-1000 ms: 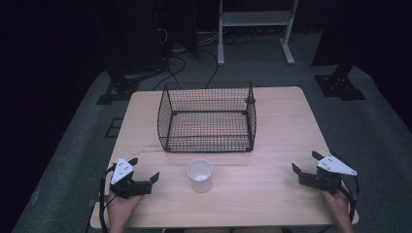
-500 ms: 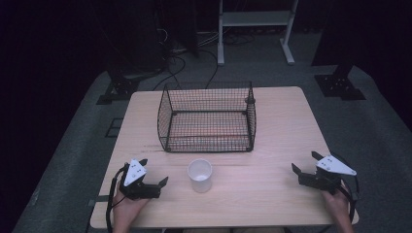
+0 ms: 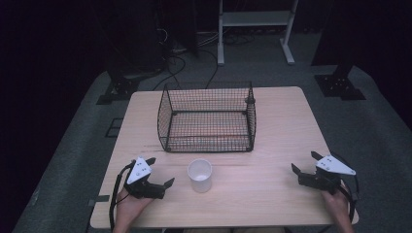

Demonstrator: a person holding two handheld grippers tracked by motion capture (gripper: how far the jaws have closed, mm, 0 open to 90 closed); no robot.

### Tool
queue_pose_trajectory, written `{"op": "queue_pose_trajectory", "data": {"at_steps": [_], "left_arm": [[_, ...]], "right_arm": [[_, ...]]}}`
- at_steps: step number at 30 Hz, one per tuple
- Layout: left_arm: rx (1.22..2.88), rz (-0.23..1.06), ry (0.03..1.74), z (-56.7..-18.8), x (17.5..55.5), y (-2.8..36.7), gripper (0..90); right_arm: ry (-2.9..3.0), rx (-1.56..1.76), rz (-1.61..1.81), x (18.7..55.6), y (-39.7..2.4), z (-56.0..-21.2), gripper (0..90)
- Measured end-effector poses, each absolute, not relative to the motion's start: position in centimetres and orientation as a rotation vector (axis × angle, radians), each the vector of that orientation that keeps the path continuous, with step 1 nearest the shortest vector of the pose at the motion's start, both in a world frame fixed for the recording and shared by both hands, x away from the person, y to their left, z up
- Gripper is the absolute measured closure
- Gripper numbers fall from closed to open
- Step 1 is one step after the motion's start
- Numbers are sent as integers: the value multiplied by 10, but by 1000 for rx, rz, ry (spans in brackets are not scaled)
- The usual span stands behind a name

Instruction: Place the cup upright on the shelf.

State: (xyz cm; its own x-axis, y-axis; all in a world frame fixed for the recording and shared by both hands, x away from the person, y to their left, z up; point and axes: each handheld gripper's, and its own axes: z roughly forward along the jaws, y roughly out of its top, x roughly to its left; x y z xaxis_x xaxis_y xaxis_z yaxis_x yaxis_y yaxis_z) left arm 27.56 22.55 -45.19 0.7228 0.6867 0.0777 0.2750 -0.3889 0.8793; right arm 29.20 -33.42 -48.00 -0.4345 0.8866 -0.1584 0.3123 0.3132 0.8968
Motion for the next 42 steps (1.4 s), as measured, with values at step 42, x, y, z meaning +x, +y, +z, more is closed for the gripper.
{"op": "queue_pose_trajectory", "data": {"at_steps": [42], "left_arm": [[2076,370,525,-430,269,181,21]], "right_arm": [[1926,1040,1081,292,-332,-480,131]]}}
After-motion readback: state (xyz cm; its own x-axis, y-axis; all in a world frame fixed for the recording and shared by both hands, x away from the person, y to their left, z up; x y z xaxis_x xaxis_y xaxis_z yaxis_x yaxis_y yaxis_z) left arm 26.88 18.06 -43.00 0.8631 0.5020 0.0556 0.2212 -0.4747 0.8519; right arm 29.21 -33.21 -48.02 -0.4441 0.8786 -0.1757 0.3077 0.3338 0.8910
